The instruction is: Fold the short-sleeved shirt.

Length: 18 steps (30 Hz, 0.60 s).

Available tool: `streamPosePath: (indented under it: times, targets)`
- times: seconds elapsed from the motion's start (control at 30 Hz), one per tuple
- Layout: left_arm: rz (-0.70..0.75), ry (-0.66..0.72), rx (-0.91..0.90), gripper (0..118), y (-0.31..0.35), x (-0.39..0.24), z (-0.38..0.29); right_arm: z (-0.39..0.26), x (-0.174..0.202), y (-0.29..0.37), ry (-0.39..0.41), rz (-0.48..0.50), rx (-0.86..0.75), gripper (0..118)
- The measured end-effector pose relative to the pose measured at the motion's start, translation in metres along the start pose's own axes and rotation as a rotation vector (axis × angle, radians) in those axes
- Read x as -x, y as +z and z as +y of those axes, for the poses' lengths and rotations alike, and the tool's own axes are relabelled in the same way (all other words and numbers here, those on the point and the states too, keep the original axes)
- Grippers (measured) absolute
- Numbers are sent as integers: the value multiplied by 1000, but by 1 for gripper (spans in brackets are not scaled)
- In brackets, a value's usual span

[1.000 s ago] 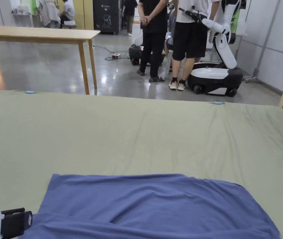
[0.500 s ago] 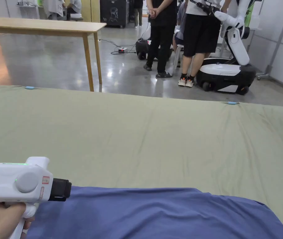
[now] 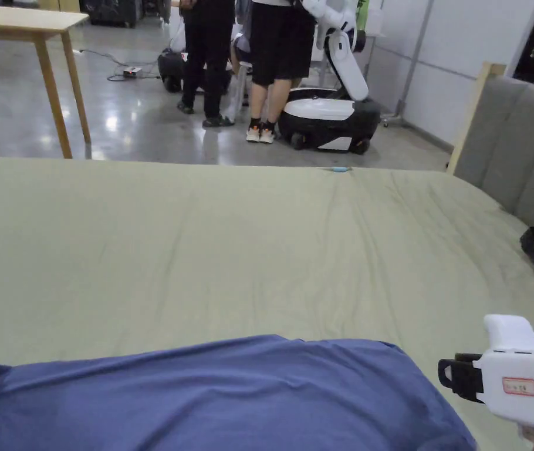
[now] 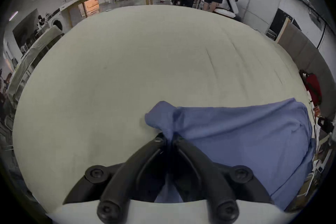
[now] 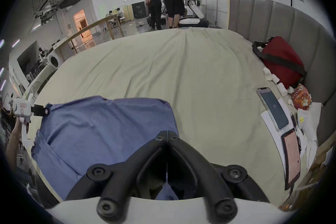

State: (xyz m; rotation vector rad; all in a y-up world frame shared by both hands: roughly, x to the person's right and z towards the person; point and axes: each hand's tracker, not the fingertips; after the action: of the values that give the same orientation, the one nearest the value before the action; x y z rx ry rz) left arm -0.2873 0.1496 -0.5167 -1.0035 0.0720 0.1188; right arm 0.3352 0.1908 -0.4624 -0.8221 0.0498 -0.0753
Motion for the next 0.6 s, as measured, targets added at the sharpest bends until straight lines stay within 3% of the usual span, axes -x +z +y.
streamPosePath:
  times: [0.03, 0.07, 0.1, 0.13, 0.37, 0.43, 0.5, 0.53, 0.6]
  targets:
    - [-6, 8, 1, 3, 2, -1, -2, 7, 0, -8, -1, 8, 11, 22]
    - [-12, 14, 2, 3, 5, -3, -5, 14, 3, -18, 7, 16, 32, 57]
    - [-15, 11, 5, 3, 7, -6, -8, 22, 3, -30, 3, 26, 51, 108]
    - [-16, 8, 6, 3, 1, 4, 3, 28, 3, -42, -8, 32, 77, 118]
    - [-15, -6, 14, 3, -3, 5, 6, 53, 16, -107, 68, -3, 226, 112]
    - [-14, -8, 15, 3, -7, 6, 7, 52, 18, -117, 68, -14, 262, 102]
    - [-11, -13, 14, 3, -7, 6, 7, 46, 16, -122, 97, -32, 257, 69]
    - [-11, -17, 12, 3, -6, 5, 6, 44, 18, -116, 119, -52, 230, 58]
    - [-16, -23, 11, 3, -2, 8, 8, 45, 17, -100, 84, 17, 199, 4]
